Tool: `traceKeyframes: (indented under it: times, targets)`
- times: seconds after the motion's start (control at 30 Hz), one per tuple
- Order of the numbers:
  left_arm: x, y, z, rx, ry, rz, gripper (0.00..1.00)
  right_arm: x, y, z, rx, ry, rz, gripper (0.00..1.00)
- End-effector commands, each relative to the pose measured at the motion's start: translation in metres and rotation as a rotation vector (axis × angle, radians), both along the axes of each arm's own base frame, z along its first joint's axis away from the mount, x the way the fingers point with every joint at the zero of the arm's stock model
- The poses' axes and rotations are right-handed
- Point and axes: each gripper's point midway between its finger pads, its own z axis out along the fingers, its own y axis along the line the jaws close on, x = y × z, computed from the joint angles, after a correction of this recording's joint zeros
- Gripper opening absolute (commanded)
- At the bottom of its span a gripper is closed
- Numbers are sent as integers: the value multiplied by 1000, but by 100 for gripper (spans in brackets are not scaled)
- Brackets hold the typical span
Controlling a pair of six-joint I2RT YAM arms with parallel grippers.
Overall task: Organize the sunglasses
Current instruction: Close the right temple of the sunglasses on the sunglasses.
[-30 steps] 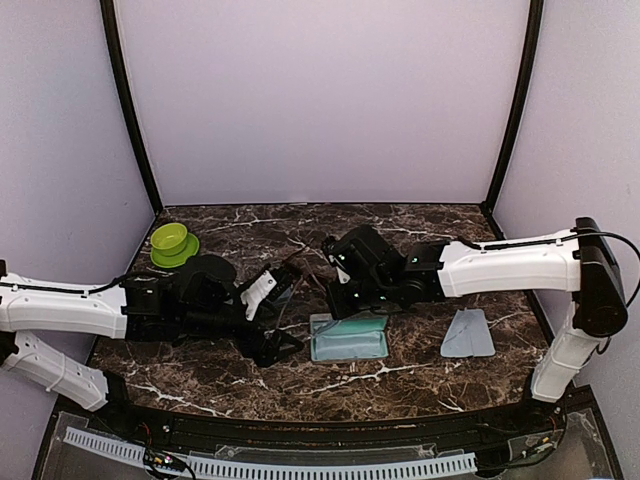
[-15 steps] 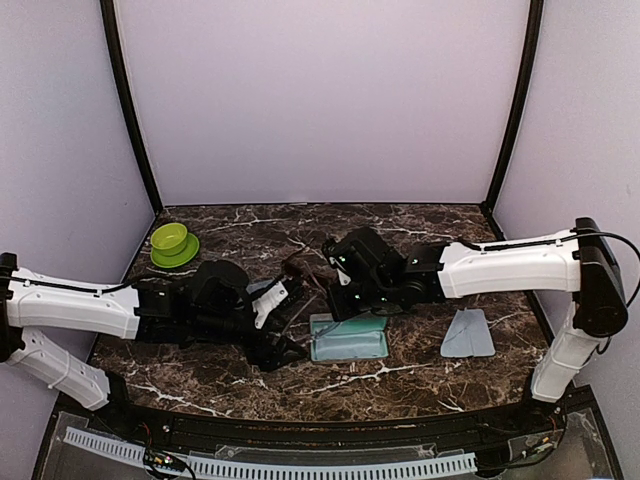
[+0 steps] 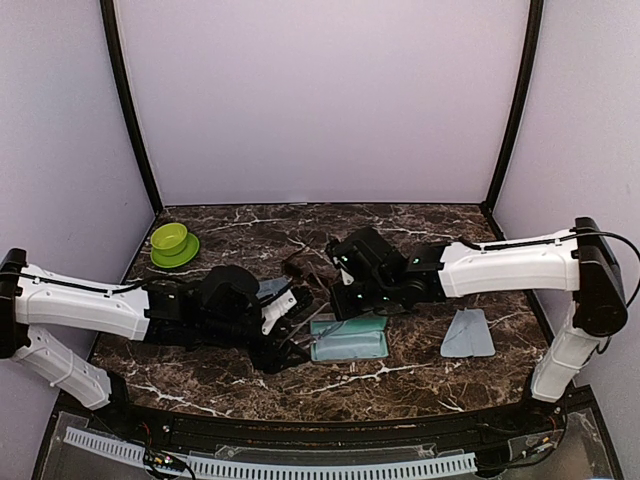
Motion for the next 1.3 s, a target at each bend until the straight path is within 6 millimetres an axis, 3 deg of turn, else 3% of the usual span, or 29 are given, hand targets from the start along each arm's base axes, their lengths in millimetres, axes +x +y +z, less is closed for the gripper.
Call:
traceKeyframes:
  times: [0.0, 0.53, 0.77, 0.83, 1.03, 1.17, 1.27]
  targets:
    - [-3, -7, 8, -22, -11, -22, 65, 10, -1, 19, 80, -18, -44, 0]
    - [-20, -11, 12, -89, -23, -125, 59, 12, 0, 17, 135, 24, -42, 0]
    - [-11, -7, 11, -66, -74, -93, 62, 9, 4, 19, 152, 32, -17, 0]
    - [-10, -7, 9, -54, -79, -93, 62, 5, -3, 9, 126, 41, -20, 0]
    - [-13, -5, 4, -48, -74, -105, 61, 5, -10, 11, 114, 16, -17, 0]
    - [-11, -3, 11, -85, -82, -79, 70, 7, -19, 6, 76, -29, -8, 0]
    - [-12, -3, 25, -146, -78, -56, 84, 8, -25, 20, 77, -102, 15, 0]
